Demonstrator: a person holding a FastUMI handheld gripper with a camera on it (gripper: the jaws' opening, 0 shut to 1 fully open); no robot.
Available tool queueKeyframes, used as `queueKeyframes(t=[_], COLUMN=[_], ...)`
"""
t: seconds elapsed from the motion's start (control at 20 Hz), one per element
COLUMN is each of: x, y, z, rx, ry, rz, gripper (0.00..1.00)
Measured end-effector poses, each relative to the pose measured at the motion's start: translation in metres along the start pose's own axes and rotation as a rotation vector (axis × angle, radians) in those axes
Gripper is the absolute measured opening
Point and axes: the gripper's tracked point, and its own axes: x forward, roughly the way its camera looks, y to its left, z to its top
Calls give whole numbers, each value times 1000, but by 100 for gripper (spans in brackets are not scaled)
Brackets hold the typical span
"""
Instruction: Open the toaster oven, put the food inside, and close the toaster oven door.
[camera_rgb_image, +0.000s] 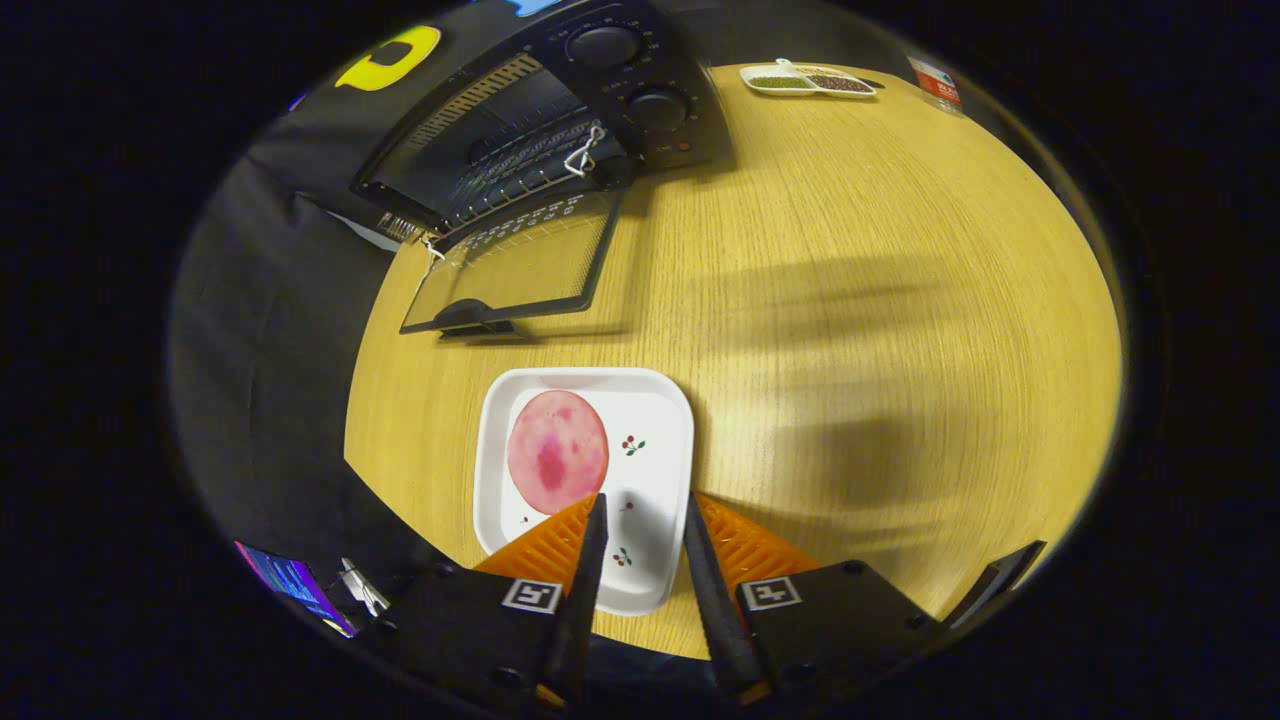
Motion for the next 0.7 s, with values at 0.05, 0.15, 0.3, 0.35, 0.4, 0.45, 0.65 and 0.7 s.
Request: queueKeyframes(t=[0.05,0.15,0.3,0.35,0.4,0.45,0.65,0.7], x=[0,-1,3,10,-3,2,-3,-6], y=[-2,-7,-10,-10,-9,-7,5,8], z=[-2,-2,-1,-2,-2,-4,-7,-6], rx=[14,28,42,56,55,58,110,116], ry=[16,32,35,28,33,23,-5,-17], rz=[4,-8,2,10,11,13,49,54], gripper=[45,40,5,4,2,2,2,2])
